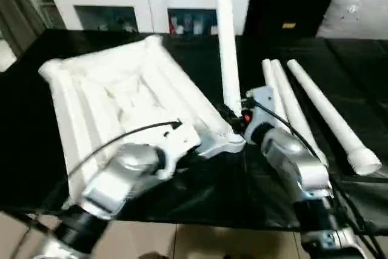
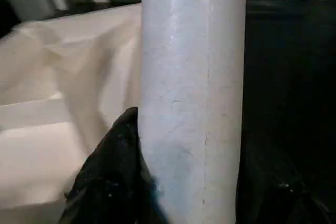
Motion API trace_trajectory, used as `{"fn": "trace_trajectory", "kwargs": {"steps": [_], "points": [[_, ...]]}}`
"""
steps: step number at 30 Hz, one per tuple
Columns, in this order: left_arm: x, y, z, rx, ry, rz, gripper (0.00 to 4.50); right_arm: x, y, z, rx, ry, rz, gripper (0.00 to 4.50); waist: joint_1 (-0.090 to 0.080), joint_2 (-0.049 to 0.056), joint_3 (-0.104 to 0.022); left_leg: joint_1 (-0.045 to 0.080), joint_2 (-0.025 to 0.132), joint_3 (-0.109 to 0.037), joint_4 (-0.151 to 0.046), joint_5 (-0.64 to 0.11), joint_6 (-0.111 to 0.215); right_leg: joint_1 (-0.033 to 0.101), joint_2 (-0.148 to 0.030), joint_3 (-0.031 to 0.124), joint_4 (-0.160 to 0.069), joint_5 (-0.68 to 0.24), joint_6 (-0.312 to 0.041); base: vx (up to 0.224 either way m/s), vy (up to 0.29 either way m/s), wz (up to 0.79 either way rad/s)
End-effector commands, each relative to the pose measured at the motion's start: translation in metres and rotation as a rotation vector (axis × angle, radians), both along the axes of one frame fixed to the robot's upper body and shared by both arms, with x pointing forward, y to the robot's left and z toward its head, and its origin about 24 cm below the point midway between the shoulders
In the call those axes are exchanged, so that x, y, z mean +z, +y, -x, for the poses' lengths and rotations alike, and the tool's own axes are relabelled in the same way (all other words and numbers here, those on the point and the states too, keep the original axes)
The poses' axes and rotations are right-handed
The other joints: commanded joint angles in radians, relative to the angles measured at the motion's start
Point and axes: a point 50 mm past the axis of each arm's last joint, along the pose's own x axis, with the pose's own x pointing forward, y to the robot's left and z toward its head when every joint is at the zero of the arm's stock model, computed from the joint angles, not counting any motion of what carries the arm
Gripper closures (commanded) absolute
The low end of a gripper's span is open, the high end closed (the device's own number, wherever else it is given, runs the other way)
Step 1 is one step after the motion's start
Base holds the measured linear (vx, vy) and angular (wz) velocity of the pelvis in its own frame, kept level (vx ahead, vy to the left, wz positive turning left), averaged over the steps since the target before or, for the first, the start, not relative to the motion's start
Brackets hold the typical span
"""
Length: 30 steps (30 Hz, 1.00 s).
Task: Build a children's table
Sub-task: Insert table leg to table base
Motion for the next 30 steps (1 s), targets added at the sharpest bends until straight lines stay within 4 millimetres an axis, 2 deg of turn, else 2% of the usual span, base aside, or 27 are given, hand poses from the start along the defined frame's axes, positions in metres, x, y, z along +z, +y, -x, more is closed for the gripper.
{"fn": "trace_trajectory", "kwargs": {"steps": [1, 2, 3, 4, 6, 7, 8, 10, 12, 16, 19, 20, 21, 25, 26, 30], "points": [[0.02, 0.001, -0.006, -0.032, -0.108, 0.027, 4.5, -0.001, -0.008, 0.002, -0.009, -0.001, -0.004, 2.62, 0.005, 0.001, -0.072, 0.008, 0.071, -0.022, -0.064, -0.039, 0.074, 0.06, -0.083, 0.051, -0.05, 0.074, -0.247, 0.0, 0.0, 0.0], [0.02, 0.003, -0.006, -0.04, -0.109, 0.033, 4.5, 0.002, -0.01, 0.004, 0.0, -0.01, -0.032, 2.62, 0.006, 0.002, -0.073, 0.008, 0.073, -0.022, -0.063, -0.031, 0.078, 0.059, -0.083, 0.05, -0.047, 0.09, -0.252, 0.0, 0.0, 0.0], [0.02, 0.006, -0.006, -0.051, -0.108, 0.033, 4.5, 0.006, -0.013, 0.006, 0.005, -0.027, -0.046, 2.62, 0.01, -0.002, -0.074, 0.008, 0.073, -0.021, -0.06, -0.016, 0.09, 0.06, -0.083, 0.05, -0.045, 0.117, -0.256, 0.0, 0.0, 0.0], [0.02, 0.007, -0.007, -0.057, -0.107, 0.031, 4.5, 0.007, -0.014, 0.007, 0.005, -0.036, -0.05, 2.62, 0.013, -0.002, -0.072, 0.006, 0.074, -0.021, -0.061, -0.015, 0.098, 0.06, -0.084, 0.05, -0.043, 0.118, -0.26, 0.0, 0.0, 0.0], [0.019, 0.011, -0.007, -0.068, -0.1, 0.036, 4.5, 0.012, -0.019, 0.008, -0.012, -0.093, -0.052, 2.62, 0.015, -0.001, -0.07, 0.008, 0.075, -0.021, -0.062, -0.04, 0.096, 0.058, -0.086, 0.049, -0.047, 0.078, -0.258, 0.0, 0.0, 0.0], [0.019, 0.013, -0.007, -0.075, -0.091, 0.047, 4.5, 0.015, -0.022, 0.01, -0.025, -0.109, -0.051, 2.62, 0.014, 0.0, -0.069, 0.008, 0.075, -0.02, -0.063, -0.052, 0.091, 0.058, -0.085, 0.049, -0.048, 0.059, -0.257, 0.0, 0.0, 0.0], [0.02, 0.014, -0.006, -0.088, -0.085, 0.055, 4.23, 0.015, -0.024, 0.012, -0.02, -0.111, -0.043, 2.62, 0.014, -0.001, -0.066, 0.01, 0.075, -0.021, -0.067, -0.083, 0.072, 0.059, -0.085, 0.049, -0.053, 0.003, -0.247, 0.0, 0.0, 0.0], [0.021, 0.014, -0.006, -0.105, -0.078, 0.065, 3.95, 0.016, -0.025, 0.013, -0.01, -0.112, -0.034, 2.62, 0.013, 0.001, -0.063, 0.012, 0.075, -0.02, -0.07, -0.114, 0.055, 0.056, -0.083, 0.05, -0.057, -0.04, -0.24, 0.0, 0.0, 0.0], [0.025, 0.013, -0.004, -0.122, -0.071, 0.107, 3.89, 0.017, -0.028, 0.017, 0.004, -0.094, -0.062, 2.62, 0.015, 0.002, -0.063, 0.011, 0.075, -0.02, -0.07, -0.127, 0.045, 0.06, -0.087, 0.052, -0.06, -0.064, -0.239, 0.0, 0.0, 0.0], [0.035, 0.009, -0.004, -0.142, -0.071, 0.183, 3.59, 0.018, -0.031, 0.017, 0.004, -0.112, -0.069, 2.62, 0.009, 0.001, -0.062, 0.006, 0.072, -0.02, -0.07, -0.13, 0.041, 0.062, -0.086, 0.05, -0.06, -0.086, -0.236, 0.0, 0.0, 0.0], [0.043, 0.007, -0.007, -0.142, -0.084, 0.238, 3.46, 0.018, -0.031, 0.018, 0.009, -0.12, -0.073, 2.62, 0.009, 0.0, -0.064, 0.009, 0.071, -0.018, -0.068, -0.134, 0.038, 0.06, -0.086, 0.05, -0.063, -0.113, -0.233, 0.0, 0.0, 0.0], [0.052, 0.005, -0.011, -0.121, -0.101, 0.286, 3.22, 0.02, -0.029, 0.019, 0.02, -0.128, -0.081, 2.62, 0.011, 0.002, -0.064, 0.011, 0.071, -0.017, -0.066, -0.128, 0.04, 0.058, -0.084, 0.051, -0.064, -0.106, -0.235, 0.0, 0.0, 0.0], [0.054, 0.005, -0.013, -0.112, -0.107, 0.3, 3.16, 0.02, -0.028, 0.019, 0.023, -0.129, -0.085, 2.62, 0.012, 0.002, -0.065, 0.012, 0.071, -0.016, -0.066, -0.126, 0.04, 0.058, -0.084, 0.051, -0.063, -0.097, -0.238, 0.0, 0.0, 0.0], [0.069, 0.008, -0.037, 0.07, -0.173, 0.345, 3.09, 0.023, -0.02, 0.022, 0.077, -0.142, -0.094, 2.62, 0.012, 0.0, -0.065, 0.011, 0.069, -0.015, -0.063, -0.117, 0.049, 0.061, -0.081, 0.049, -0.061, -0.07, -0.238, 0.0, 0.0, 0.0], [0.07, 0.009, -0.041, 0.096, -0.182, 0.344, 3.09, 0.024, -0.019, 0.022, 0.08, -0.143, -0.095, 2.62, 0.013, -0.002, -0.066, 0.009, 0.068, -0.018, -0.063, -0.113, 0.051, 0.065, -0.083, 0.049, -0.061, -0.072, -0.236, 0.0, 0.0, 0.0], [0.077, 0.015, -0.059, 0.232, -0.227, 0.327, 3.08, 0.024, -0.014, 0.025, 0.126, -0.147, -0.094, 2.62, 0.013, -0.005, -0.069, 0.009, 0.066, -0.018, -0.06, -0.096, 0.058, 0.066, -0.081, 0.048, -0.061, -0.064, -0.227, 0.0, 0.0, 0.0]]}}
